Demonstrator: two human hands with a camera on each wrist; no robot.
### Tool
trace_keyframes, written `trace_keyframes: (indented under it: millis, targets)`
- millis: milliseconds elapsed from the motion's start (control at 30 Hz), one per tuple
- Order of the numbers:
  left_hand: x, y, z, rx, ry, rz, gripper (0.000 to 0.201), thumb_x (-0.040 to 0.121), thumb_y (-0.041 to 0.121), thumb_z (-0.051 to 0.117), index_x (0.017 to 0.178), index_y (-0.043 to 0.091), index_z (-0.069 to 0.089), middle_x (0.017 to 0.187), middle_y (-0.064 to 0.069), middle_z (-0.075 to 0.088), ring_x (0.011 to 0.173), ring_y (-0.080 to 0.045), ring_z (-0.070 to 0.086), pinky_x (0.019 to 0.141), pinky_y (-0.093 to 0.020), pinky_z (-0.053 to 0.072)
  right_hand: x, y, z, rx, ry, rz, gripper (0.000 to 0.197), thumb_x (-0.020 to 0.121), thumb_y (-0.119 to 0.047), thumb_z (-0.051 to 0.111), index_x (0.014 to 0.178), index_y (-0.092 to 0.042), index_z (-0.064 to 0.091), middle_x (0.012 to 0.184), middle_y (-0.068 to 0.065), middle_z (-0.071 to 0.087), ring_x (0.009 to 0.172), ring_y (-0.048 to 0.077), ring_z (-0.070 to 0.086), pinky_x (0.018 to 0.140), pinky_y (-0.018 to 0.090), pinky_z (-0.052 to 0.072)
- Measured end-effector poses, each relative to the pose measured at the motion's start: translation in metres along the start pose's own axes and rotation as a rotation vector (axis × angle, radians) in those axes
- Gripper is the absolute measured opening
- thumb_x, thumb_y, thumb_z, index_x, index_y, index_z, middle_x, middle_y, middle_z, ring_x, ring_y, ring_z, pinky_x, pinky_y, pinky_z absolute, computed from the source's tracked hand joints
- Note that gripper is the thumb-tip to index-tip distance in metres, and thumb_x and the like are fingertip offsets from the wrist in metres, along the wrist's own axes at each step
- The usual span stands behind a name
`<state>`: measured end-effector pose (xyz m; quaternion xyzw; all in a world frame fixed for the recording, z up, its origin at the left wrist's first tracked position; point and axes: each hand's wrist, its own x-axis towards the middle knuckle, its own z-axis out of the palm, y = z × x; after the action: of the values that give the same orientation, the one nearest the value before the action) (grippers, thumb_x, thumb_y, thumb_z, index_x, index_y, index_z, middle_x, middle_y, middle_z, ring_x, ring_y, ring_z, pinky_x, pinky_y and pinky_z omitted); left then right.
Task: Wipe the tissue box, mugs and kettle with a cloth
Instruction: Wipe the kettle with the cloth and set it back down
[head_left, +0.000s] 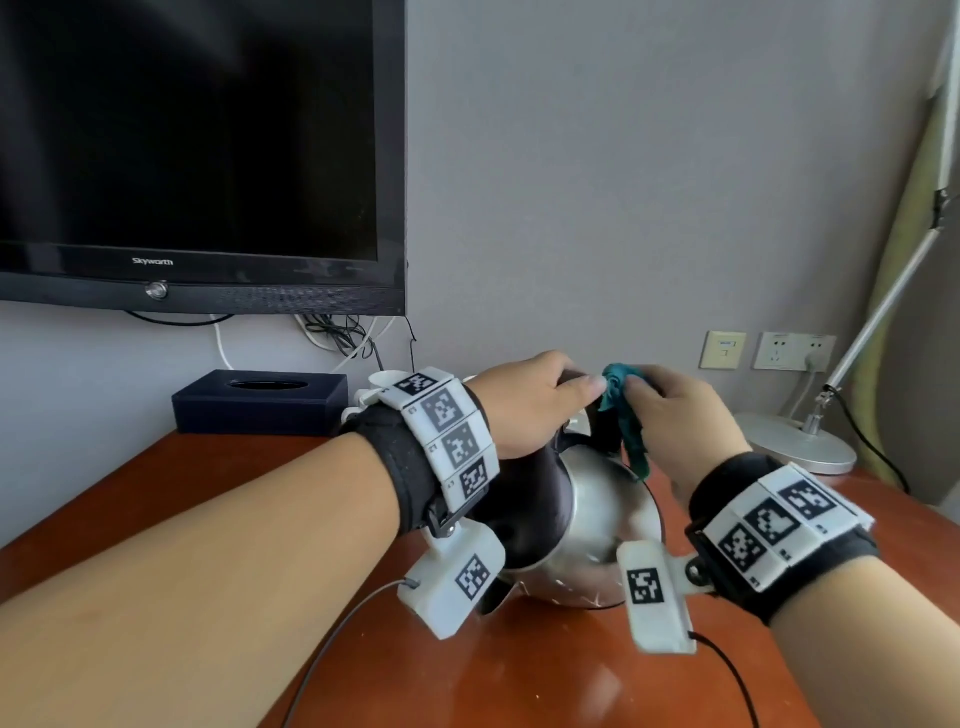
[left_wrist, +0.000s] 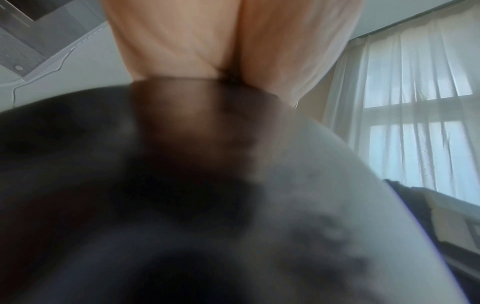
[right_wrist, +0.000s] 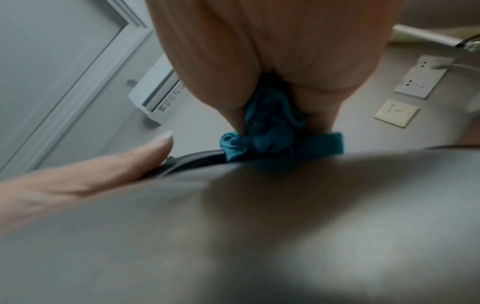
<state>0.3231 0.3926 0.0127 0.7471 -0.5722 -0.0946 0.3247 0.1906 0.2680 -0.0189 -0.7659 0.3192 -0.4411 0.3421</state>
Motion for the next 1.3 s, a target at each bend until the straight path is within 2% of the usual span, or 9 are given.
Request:
trace_keyframes:
  millis: [167,267,367,567,800,967,1067,1167,1300]
  targets:
    - [0.000,-0.005,-0.006,0.079,0.072,-0.064,0.051,0.106,0.058,0.039,0.136,0.022,0.057,0.112,0.002,0.066,0.114,-0.020,0.060,0.089,-0.029,0.039,-0.010,-0.011,0.010,0.188,-0.242,-0.068,0.031,0.106,-0.015,0.048,0.108,-0.031,0.074,0.086,0.006,0.075,0.075,0.022,0.064,0.072,0.043,0.050]
    - [0.007,-0.017,-0.009,0.079,0.132,-0.115,0.053,0.105,0.062,0.036,0.111,0.017,0.063,0.100,-0.008,0.069,0.106,-0.029,0.064,0.081,-0.033,0.040,-0.014,-0.012,0.012,0.213,-0.307,-0.081,0.036,0.105,-0.009,0.050,0.114,-0.033,0.075,0.104,0.002,0.079,0.100,0.025,0.073,0.098,0.048,0.056]
    - [0.015,-0.025,-0.011,0.080,0.158,-0.141,0.060,0.105,0.065,0.031,0.084,0.016,0.059,0.087,-0.015,0.067,0.102,-0.037,0.067,0.076,-0.036,0.040,-0.022,-0.007,0.011,0.172,-0.330,-0.068,0.039,0.103,-0.012,0.051,0.109,-0.041,0.076,0.105,-0.006,0.079,0.105,0.020,0.073,0.105,0.052,0.052]
    - [0.017,-0.024,-0.014,0.055,0.126,-0.180,0.034,0.106,0.044,0.047,0.098,0.022,0.070,0.091,0.004,0.074,0.088,-0.020,0.065,0.065,-0.028,0.039,-0.038,0.013,-0.005,0.046,-0.296,-0.017,0.039,0.101,-0.018,0.051,0.098,-0.048,0.075,0.099,-0.012,0.078,0.100,0.016,0.072,0.099,0.045,0.055]
    - [0.022,-0.028,-0.010,0.014,0.196,-0.234,0.032,0.104,0.035,0.049,0.133,0.027,0.059,0.121,-0.001,0.069,0.112,-0.023,0.063,0.089,-0.029,0.045,-0.062,0.003,-0.009,0.080,-0.274,-0.076,0.040,0.101,-0.006,0.050,0.109,-0.037,0.074,0.100,-0.007,0.078,0.096,0.024,0.071,0.089,0.041,0.056]
    - [0.021,-0.029,-0.016,-0.240,0.190,-0.278,0.051,0.103,0.007,0.053,0.153,0.016,0.047,0.147,-0.012,0.056,0.132,-0.028,0.055,0.090,-0.019,0.046,-0.072,-0.023,-0.002,0.082,-0.383,-0.240,0.038,0.104,-0.009,0.051,0.119,-0.038,0.069,0.111,-0.022,0.073,0.109,-0.006,0.063,0.093,0.009,0.044]
    - [0.014,-0.026,-0.021,-0.262,0.190,-0.318,0.047,0.099,0.001,0.054,0.145,0.011,0.057,0.150,-0.011,0.055,0.138,-0.028,0.052,0.103,-0.028,0.045,-0.064,-0.018,-0.001,-0.036,-0.318,-0.229,0.031,0.107,-0.021,0.048,0.129,-0.034,0.066,0.114,-0.017,0.071,0.107,0.001,0.062,0.087,0.009,0.042]
    - [0.005,-0.017,-0.026,-0.245,0.075,-0.334,0.033,0.098,0.008,0.057,0.129,0.004,0.070,0.136,-0.016,0.066,0.118,-0.031,0.065,0.103,-0.041,0.055,-0.054,-0.009,-0.003,-0.079,-0.260,-0.141,0.024,0.107,-0.023,0.047,0.119,-0.025,0.067,0.104,-0.005,0.073,0.099,0.015,0.064,0.080,0.024,0.045]
    - [-0.002,0.002,-0.028,0.091,-0.066,-0.378,0.024,0.102,0.018,0.047,0.093,0.006,0.066,0.100,-0.015,0.064,0.087,-0.028,0.057,0.077,-0.032,0.045,-0.043,0.008,-0.005,-0.087,-0.284,-0.044,0.022,0.105,-0.021,0.047,0.105,-0.017,0.069,0.085,-0.001,0.069,0.080,0.021,0.061,0.071,0.033,0.044]
